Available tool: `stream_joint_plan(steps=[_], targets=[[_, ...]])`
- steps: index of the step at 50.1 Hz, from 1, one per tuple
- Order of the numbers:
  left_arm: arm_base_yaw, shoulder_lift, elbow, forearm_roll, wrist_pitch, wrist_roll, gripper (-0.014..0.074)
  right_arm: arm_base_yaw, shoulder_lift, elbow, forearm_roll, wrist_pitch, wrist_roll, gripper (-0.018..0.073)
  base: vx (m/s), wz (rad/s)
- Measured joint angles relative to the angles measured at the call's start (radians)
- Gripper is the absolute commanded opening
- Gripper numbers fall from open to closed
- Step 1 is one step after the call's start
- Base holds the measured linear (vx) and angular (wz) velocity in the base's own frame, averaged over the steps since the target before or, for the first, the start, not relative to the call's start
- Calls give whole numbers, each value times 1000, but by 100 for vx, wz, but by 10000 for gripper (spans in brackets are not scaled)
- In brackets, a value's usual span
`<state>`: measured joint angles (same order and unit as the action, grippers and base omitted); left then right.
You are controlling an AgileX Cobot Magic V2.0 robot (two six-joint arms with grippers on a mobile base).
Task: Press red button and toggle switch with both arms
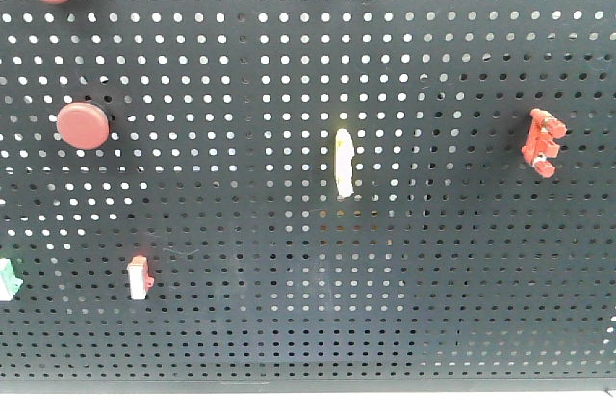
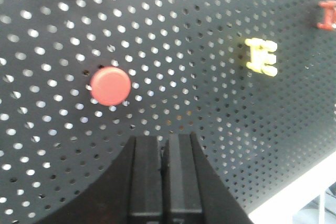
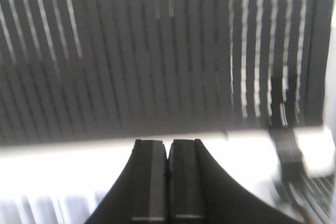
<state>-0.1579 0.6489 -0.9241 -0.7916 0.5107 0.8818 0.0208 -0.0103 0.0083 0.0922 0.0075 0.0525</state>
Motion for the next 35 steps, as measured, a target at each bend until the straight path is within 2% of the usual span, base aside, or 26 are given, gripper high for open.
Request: stream_joint_plan(steps=[5,10,18,23,29,35], targets=[[0,0,0,0,-1,0,1,0,16,-107,15,10,12,0,0,0],[0,0,0,0,-10,0,1,0,101,-283,15,15,12,0,0,0],[0,0,0,-1,-32,0,1,3,359,-572,29,46,12,0,0,0],[0,0,0,-1,-35,0,1,36,523,-732,86,120,13,0,0,0],[0,0,0,-1,-35,0,1,150,709,-903,162,236,-30,0,0,0],[0,0,0,-1,-35,0,1,316,892,-1037,225,262,-185,0,0,0]])
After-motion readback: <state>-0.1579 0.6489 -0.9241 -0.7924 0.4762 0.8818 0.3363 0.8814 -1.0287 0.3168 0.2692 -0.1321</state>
